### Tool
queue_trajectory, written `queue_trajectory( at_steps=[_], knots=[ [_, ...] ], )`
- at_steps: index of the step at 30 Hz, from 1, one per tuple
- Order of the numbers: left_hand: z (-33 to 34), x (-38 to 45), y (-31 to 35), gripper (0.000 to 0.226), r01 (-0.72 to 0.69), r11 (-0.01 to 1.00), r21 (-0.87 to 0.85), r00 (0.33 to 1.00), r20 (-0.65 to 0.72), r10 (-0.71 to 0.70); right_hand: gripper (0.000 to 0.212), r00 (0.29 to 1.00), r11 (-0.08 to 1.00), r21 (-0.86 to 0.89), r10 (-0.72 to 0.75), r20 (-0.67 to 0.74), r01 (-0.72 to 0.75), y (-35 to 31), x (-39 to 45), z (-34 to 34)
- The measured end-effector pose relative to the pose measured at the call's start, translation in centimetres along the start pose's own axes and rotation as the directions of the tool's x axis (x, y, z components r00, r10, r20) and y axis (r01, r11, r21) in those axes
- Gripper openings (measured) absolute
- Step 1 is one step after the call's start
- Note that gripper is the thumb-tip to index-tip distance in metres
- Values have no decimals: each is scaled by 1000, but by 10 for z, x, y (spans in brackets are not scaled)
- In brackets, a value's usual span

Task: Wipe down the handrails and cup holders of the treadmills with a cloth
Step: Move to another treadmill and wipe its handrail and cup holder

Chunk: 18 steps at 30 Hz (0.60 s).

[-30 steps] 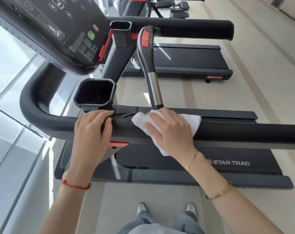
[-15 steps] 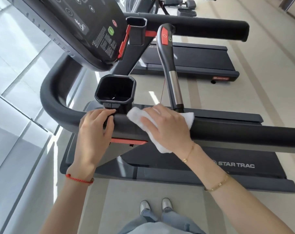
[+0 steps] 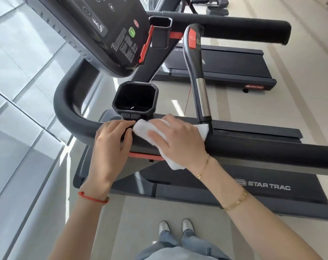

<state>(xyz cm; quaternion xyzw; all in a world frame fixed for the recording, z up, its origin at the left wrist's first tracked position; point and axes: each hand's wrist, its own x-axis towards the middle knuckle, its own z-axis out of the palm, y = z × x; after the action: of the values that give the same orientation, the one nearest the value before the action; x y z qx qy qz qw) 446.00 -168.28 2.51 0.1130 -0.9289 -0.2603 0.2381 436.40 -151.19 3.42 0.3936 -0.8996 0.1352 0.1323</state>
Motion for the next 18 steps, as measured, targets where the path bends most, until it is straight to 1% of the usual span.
queue_trajectory(
  at_steps=[2, 4, 5, 7, 9, 10, 11, 12, 15, 18],
  knots=[
    [0, 0, 1, 27, 6, 1000, -3, 1000, 3, -6, 41, 997, 998, -23, -65, -52, 64, -9, -7, 8],
    [0, 0, 1, 27, 14, 1000, 4, 1000, 1, -14, 42, 987, 992, -39, -126, -98, 122, 1, -23, 9],
    [0, 0, 2, 27, 15, 1000, 5, 1000, 1, -15, 42, 984, 991, -52, -129, -124, 123, 12, -35, 6],
    [1, -1, 5, 28, 23, 1000, 1, 1000, -3, -23, 40, 984, 997, -76, -46, -173, 33, 38, -51, -4],
    [2, -2, 8, 28, 20, 1000, 1, 1000, 1, -20, 37, 970, 989, -46, 131, -203, -143, 57, -52, -14],
    [4, -3, 11, 28, 13, 1000, -1, 1000, 5, -13, 37, 960, 978, -28, 198, -198, -207, 57, -48, -16],
    [5, -3, 14, 28, 1, 1000, -6, 1000, 9, -1, 36, 957, 974, -26, 217, -191, -226, 53, -44, -15],
    [8, -4, 17, 28, -14, 1000, -10, 1000, 13, 15, 36, 964, 979, -36, 191, -185, -201, 46, -40, -13],
    [16, -4, 28, 26, -55, 998, -7, 998, 27, 55, 38, 986, 996, -62, 46, -162, -57, 29, -38, -4],
    [25, -4, 40, 24, -86, 996, -12, 995, 51, 86, 42, 986, 999, -45, -24, -163, 17, 40, -46, -8]
  ],
)
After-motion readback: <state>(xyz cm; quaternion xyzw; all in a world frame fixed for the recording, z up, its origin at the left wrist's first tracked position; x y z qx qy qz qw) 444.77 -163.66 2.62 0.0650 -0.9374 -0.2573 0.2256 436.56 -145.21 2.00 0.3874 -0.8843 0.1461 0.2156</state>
